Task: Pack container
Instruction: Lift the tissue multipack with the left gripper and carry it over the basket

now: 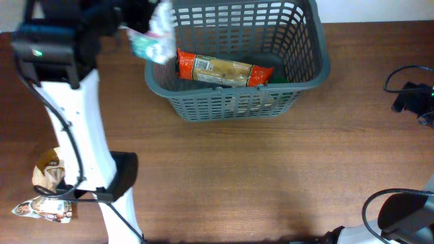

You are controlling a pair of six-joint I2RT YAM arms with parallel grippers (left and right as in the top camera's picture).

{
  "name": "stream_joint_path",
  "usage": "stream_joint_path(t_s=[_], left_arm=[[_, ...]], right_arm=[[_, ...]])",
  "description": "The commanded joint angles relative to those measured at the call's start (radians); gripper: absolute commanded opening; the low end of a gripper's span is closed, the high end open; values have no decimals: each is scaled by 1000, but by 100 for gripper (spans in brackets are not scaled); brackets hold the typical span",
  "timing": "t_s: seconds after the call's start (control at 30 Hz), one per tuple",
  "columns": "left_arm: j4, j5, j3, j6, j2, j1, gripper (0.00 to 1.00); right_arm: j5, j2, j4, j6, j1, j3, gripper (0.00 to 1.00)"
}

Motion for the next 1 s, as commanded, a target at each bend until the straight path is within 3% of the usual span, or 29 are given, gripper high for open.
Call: stream_joint_path(t_s=[0.0, 0.3, 0.8, 0.83, 0.97], left_arm=[[14, 69, 13, 105, -33, -97, 1], [32, -18, -121, 162, -27, -240, 2], [153, -17, -570, 161, -23, -257, 2], [156, -17, -587, 161, -23, -257, 7], [156, -17, -622, 161, -23, -257, 47]], right_arm=[[16, -13, 0, 12, -2, -3, 99], [16, -13, 0, 12, -2, -3, 99], [16, -13, 0, 12, -2, -3, 99], [16, -13, 0, 12, -2, -3, 99], [16, -13, 0, 12, -2, -3, 99]])
